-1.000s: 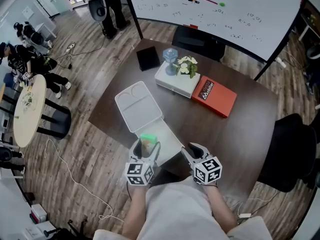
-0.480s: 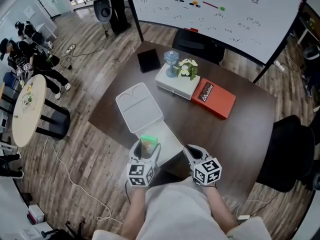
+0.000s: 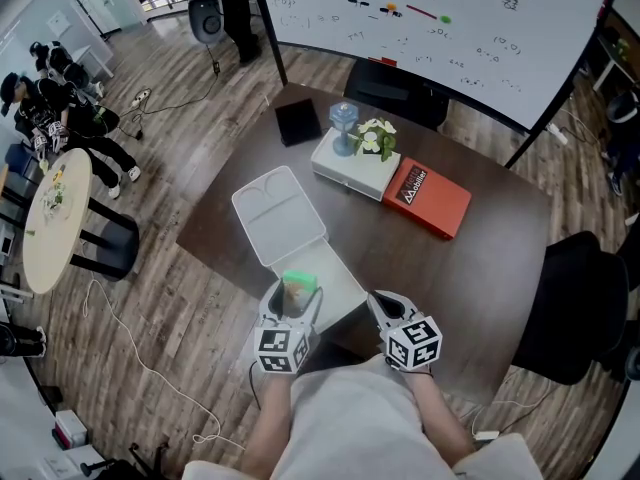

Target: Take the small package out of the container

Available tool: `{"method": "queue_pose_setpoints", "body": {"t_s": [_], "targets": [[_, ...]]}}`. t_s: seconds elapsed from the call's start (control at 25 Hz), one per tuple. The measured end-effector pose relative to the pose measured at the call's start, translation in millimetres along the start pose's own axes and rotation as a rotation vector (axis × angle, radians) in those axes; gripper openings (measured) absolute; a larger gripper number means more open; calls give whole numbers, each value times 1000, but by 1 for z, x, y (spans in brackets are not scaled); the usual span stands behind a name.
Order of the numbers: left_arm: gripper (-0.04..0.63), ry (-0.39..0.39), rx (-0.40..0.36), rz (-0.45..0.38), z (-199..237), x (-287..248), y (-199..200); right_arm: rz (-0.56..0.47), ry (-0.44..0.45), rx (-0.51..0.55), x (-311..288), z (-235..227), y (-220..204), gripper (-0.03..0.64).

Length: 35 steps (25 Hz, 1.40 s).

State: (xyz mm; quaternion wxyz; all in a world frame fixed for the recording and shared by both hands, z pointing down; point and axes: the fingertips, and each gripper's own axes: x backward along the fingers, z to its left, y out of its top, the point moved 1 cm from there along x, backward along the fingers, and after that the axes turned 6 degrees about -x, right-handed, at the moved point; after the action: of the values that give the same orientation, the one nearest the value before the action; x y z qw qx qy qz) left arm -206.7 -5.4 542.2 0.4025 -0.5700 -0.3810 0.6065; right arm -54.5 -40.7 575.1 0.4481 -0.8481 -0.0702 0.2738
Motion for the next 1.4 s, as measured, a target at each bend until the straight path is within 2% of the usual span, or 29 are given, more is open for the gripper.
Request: {"method": "queue_pose_setpoints", "body": {"t_s": [0.64,0.92,1.16,1.4], "targets": [[330,4,0,10,1,1,-5,5,-6,16,1,-2,-2,5],[330,-3,-76,64,-4,-2,-14,13,-2,26,0,-2,-2,3],[330,-19,-84,53,-9,-2,-15,15,11,79,1,3,-3,2],[330,-26,-85,45,-11,-2,-13,15,14,80,2,4,-3,2]]}}
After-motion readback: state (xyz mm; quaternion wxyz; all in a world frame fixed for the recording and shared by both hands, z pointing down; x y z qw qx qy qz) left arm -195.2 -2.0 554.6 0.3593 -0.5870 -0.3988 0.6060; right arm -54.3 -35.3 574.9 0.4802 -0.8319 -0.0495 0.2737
